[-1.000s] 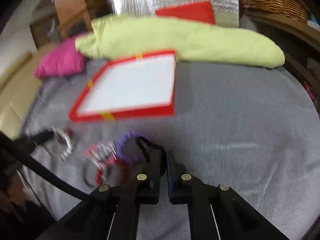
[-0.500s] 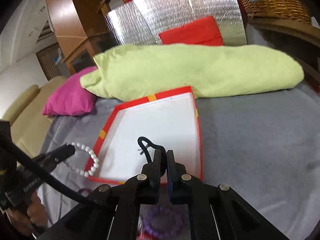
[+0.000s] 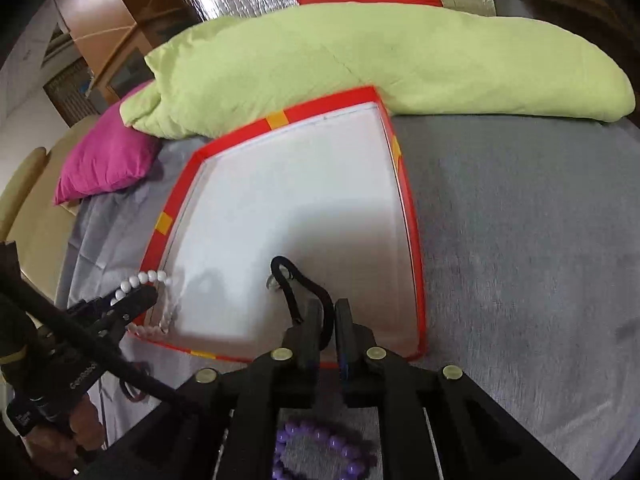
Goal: Organize jewelry
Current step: 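Carry both items into the red tray and open both tools to release them, then grasp the clear beaded bracelet with the left tool while the right tool grasps the pink beaded bracelet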
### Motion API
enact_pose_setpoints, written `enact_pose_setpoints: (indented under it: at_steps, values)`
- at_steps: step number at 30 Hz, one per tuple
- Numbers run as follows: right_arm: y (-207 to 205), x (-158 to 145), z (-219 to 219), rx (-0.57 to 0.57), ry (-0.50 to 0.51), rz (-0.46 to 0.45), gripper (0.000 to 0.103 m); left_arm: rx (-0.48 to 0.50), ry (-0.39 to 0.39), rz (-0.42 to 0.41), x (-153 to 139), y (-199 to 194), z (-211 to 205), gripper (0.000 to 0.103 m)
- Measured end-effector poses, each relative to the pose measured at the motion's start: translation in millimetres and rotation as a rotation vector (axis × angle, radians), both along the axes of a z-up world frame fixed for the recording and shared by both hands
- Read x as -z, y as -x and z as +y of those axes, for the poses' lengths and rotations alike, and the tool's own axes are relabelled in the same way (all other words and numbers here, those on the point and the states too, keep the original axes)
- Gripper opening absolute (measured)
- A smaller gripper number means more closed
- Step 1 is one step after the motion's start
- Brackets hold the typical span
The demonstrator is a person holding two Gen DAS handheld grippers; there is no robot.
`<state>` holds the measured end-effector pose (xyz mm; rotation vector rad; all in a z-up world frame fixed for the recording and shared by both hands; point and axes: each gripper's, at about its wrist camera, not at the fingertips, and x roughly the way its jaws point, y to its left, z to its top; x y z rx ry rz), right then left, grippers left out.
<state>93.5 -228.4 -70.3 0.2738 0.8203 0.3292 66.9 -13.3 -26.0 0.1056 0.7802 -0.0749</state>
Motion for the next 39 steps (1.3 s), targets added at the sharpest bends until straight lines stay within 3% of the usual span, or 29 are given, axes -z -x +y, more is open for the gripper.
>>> enact_pose_setpoints:
  at_steps: [4,8,12,16,24,33,35,39]
  values:
    - [8.5,-2.9,3.5,-0.011,0.003,0.010,0.012,0.002,-0.090,-0.035,-4.4,14.5,-5.5,0.058]
    - [13.4,-5.8,2.1,-0.023,-0.009,0.024,0.013,0.020,-0.117,-0.047,-7.2,28.4,-4.5,0.059]
    - [21.1,-13.7,-16.5,0.011,-0.070,0.009,0.014,0.056,-0.112,-0.079,-14.0,53.8,-3.7,0.059]
    - [33.9,-13.6,-38.8,0.036,-0.126,0.029,0.013,0.134,-0.059,-0.100,-19.0,78.2,-7.3,0.059]
    - [67.7,-6.8,-59.8,0.034,-0.105,0.043,0.014,0.442,-0.041,-0.010,4.2,116.0,-48.8,0.059]
    - [63.9,11.3,-57.2,-0.004,-0.109,0.114,0.014,0.513,-0.077,0.037,25.4,111.5,-75.5,0.059]
    - [61.4,11.5,-55.6,-0.009,-0.117,0.120,0.014,0.522,-0.083,0.028,26.9,109.5,-78.8,0.054]
    - [60.1,12.3,-51.6,-0.018,-0.109,0.128,0.014,0.545,-0.094,0.048,32.9,105.4,-79.8,0.028]
